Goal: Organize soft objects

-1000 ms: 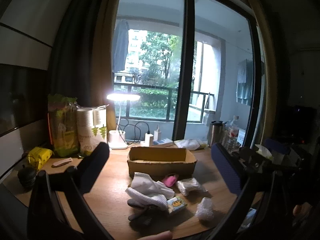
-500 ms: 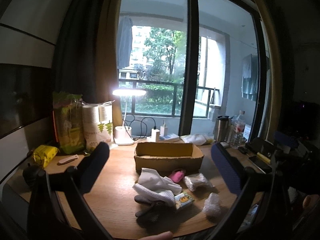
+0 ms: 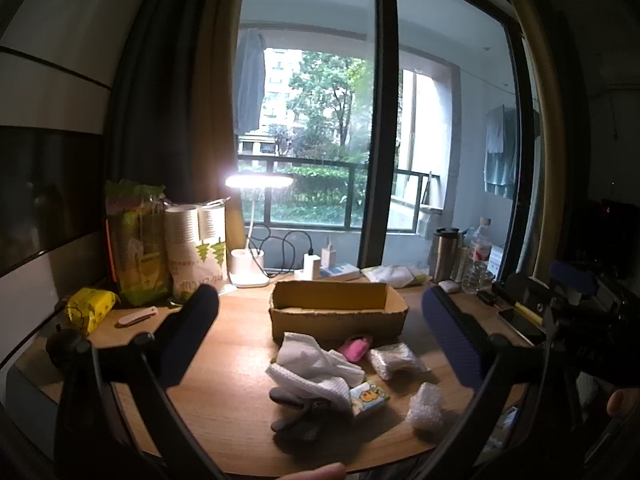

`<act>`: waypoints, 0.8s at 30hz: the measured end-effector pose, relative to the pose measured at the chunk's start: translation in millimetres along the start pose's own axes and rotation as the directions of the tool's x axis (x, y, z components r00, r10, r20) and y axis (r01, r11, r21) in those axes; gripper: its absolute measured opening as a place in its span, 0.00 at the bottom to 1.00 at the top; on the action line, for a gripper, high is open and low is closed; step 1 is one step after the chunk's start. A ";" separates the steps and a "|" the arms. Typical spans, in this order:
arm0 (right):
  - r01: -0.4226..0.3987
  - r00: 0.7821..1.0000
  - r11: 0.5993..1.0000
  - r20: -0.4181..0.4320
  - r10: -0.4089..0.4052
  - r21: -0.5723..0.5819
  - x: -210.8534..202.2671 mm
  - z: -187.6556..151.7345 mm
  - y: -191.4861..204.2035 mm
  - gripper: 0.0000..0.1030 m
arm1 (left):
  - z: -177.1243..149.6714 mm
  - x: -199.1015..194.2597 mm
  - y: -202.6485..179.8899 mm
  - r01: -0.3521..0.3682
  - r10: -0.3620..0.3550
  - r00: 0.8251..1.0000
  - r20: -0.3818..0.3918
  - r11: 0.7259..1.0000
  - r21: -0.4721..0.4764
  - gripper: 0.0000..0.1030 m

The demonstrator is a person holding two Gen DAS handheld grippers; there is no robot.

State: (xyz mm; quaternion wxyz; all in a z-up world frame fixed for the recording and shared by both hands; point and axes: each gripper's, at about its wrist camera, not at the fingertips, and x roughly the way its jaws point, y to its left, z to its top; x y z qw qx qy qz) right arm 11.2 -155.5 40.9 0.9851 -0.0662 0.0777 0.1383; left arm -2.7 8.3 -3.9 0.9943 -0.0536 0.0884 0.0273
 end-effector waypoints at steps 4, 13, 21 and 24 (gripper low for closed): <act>-0.002 1.000 1.000 -0.004 0.002 -0.002 0.6 0.0 0.1 0.84 | 0.0 -0.1 0.6 0.000 0.000 1.000 0.000 1.000 0.000 0.99; -0.002 1.000 1.000 -0.009 0.002 -0.002 0.9 -0.5 1.0 0.84 | 0.2 -0.2 0.6 0.001 -0.001 1.000 0.000 1.000 0.000 0.99; -0.002 1.000 1.000 -0.009 0.002 -0.001 1.2 -0.2 1.4 0.84 | 0.8 0.2 1.3 0.002 -0.002 1.000 -0.001 1.000 0.000 0.99; -0.004 1.000 1.000 -0.011 0.004 0.001 1.0 -1.3 1.8 0.84 | 0.8 0.2 1.3 0.001 -0.001 1.000 -0.001 1.000 -0.001 0.99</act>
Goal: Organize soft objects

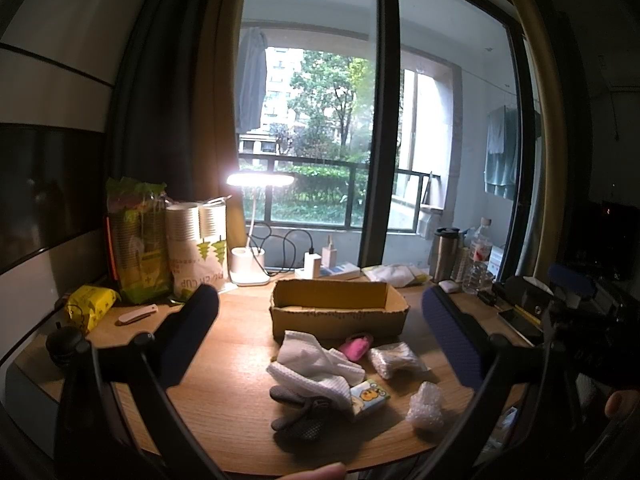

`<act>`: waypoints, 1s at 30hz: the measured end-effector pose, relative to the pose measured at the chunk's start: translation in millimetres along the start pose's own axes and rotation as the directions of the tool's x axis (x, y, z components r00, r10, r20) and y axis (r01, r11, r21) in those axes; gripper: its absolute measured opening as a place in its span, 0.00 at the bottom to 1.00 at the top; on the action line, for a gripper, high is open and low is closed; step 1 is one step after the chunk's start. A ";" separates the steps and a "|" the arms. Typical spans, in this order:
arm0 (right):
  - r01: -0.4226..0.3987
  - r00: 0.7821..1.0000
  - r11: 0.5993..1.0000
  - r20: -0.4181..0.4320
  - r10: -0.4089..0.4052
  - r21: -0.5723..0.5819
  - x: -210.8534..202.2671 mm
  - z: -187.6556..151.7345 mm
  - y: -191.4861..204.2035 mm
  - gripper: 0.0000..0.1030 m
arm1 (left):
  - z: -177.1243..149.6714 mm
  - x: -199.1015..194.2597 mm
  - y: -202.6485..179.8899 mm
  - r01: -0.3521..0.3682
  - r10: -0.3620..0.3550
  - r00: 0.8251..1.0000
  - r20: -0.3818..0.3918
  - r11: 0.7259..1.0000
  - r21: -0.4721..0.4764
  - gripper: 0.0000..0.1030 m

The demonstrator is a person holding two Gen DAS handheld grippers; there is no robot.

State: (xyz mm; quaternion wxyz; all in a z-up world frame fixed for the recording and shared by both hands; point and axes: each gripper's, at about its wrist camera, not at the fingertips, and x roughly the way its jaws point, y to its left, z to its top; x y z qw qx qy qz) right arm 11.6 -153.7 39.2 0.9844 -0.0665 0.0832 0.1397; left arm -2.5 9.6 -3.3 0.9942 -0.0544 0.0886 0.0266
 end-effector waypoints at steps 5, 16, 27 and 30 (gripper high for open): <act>0.000 1.000 1.000 -0.003 0.000 0.001 0.6 -0.6 0.2 0.84 | -0.7 -0.6 -0.1 -0.001 0.001 1.000 -0.001 1.000 -0.001 0.99; -0.001 1.000 1.000 -0.015 0.001 0.004 2.8 -3.2 -0.5 0.84 | -8.0 -0.8 0.2 -0.006 0.006 1.000 -0.008 1.000 -0.008 0.99; -0.004 0.993 1.000 -0.117 0.006 0.015 32.1 -20.9 -4.2 0.84 | -30.7 31.1 2.3 -0.016 0.011 0.992 -0.128 0.999 -0.033 0.99; -0.003 0.987 1.000 -0.158 0.006 0.019 45.7 -29.2 -5.2 0.84 | -41.3 46.8 2.9 -0.019 0.012 0.983 -0.181 0.999 -0.036 0.99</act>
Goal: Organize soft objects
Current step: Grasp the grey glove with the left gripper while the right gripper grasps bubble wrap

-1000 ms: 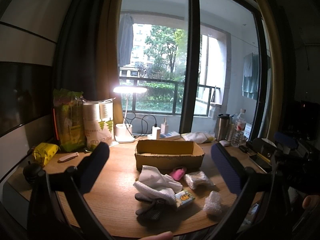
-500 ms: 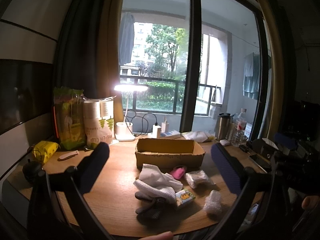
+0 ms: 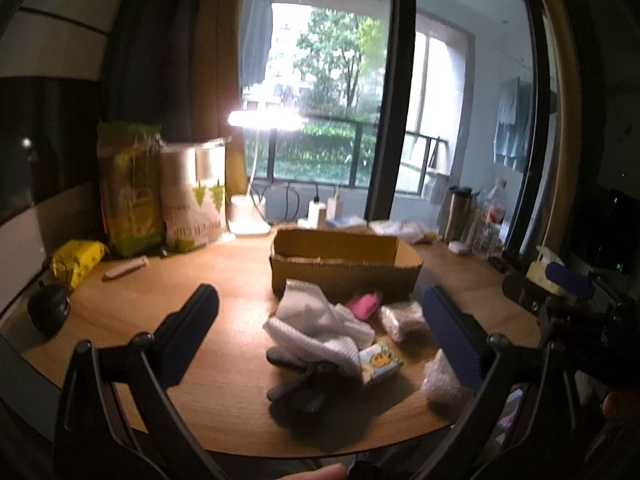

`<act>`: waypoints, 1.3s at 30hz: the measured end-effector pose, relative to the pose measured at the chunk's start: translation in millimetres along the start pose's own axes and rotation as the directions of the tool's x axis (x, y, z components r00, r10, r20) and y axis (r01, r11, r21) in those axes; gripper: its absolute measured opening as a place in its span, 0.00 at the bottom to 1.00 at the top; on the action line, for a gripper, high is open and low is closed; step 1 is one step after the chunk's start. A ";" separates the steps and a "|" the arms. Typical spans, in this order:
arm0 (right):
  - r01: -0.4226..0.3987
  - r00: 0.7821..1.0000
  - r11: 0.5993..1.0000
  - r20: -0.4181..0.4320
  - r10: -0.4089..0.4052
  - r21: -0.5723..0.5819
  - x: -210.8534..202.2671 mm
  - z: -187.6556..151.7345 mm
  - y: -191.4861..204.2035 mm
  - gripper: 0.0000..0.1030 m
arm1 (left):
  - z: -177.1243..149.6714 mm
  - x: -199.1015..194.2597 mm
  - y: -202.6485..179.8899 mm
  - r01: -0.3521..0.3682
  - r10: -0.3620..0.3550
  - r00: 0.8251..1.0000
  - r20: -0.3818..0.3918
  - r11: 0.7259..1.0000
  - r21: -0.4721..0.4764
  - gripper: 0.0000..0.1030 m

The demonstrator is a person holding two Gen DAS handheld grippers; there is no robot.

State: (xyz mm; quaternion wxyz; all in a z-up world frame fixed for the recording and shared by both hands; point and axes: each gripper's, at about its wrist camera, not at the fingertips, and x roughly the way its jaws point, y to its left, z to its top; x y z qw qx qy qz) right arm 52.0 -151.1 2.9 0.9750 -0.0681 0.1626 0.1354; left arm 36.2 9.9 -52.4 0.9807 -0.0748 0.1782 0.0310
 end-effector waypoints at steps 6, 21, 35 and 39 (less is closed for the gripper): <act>0.004 0.996 1.000 -0.086 -0.003 0.016 30.9 -16.0 -5.1 0.84 | -17.4 34.7 0.9 0.002 -0.002 0.994 -0.113 1.000 0.001 0.99; -0.006 0.957 0.999 -0.291 0.019 0.045 89.5 -63.8 -14.6 0.84 | -61.3 102.1 9.3 -0.056 0.064 0.940 -0.334 0.998 0.034 0.99; -0.062 0.916 0.997 -0.393 0.074 0.042 114.0 -87.3 -9.0 0.84 | -82.6 139.6 11.4 -0.021 0.048 0.878 -0.477 0.998 0.063 0.55; -0.075 0.910 0.997 -0.407 0.083 0.037 117.6 -89.5 -7.5 0.72 | -84.5 139.4 12.4 -0.019 0.043 0.874 -0.484 0.998 0.054 0.43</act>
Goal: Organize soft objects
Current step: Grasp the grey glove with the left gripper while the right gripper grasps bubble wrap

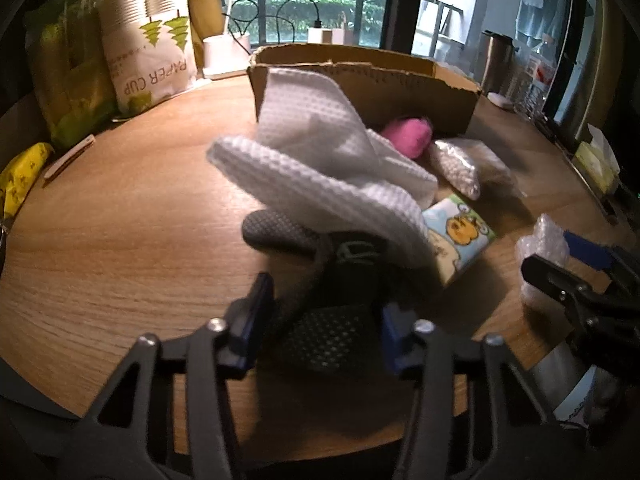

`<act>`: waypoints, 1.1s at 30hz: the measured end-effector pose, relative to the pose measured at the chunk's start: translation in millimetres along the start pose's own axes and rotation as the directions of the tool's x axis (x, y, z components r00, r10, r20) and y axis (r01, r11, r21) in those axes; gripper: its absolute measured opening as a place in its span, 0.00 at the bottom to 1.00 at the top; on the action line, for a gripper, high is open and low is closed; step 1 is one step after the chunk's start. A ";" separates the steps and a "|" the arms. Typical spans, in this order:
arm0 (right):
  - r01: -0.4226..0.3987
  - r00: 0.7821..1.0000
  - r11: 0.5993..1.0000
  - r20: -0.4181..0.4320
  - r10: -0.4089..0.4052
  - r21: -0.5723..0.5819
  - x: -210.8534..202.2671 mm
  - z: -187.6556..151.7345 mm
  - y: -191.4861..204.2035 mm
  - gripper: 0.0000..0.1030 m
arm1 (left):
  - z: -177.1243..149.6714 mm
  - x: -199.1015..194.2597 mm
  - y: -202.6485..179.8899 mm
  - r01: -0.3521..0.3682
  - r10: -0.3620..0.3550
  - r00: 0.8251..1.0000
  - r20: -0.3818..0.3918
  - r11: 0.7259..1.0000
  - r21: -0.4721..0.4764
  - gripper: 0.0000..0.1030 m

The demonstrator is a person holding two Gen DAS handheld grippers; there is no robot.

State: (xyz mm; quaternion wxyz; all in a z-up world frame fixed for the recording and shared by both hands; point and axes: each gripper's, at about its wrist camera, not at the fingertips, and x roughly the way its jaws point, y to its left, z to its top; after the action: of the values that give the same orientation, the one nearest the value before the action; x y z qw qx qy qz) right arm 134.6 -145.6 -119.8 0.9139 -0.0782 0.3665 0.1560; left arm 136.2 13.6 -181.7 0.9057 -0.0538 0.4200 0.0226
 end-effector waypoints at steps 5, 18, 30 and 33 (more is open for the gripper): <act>-0.011 1.000 1.000 -0.016 0.010 -0.016 2.0 -0.7 3.8 0.59 | 0.9 -4.7 5.5 0.017 -0.017 1.000 0.014 1.000 -0.022 0.26; -0.021 0.997 0.999 0.075 0.024 -0.047 -23.6 23.7 11.6 0.54 | 22.2 -52.4 14.0 0.064 -0.058 0.986 0.159 0.997 -0.035 0.24; -0.038 0.989 0.998 0.138 0.045 -0.055 -38.0 43.2 12.7 0.54 | 34.6 -49.7 38.4 -0.036 0.039 0.988 0.150 0.999 -0.025 0.24; -0.054 0.988 0.996 0.144 0.064 -0.070 -37.4 45.8 18.4 0.54 | 30.0 -42.1 47.7 -0.047 0.051 0.991 0.121 0.998 -0.035 0.24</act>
State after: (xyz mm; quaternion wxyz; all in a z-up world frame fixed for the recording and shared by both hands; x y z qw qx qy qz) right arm 132.3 -125.1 -61.4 0.9302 -0.0859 0.2954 0.2004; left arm 127.7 64.6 -134.0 0.9278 -0.0565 0.3648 0.0549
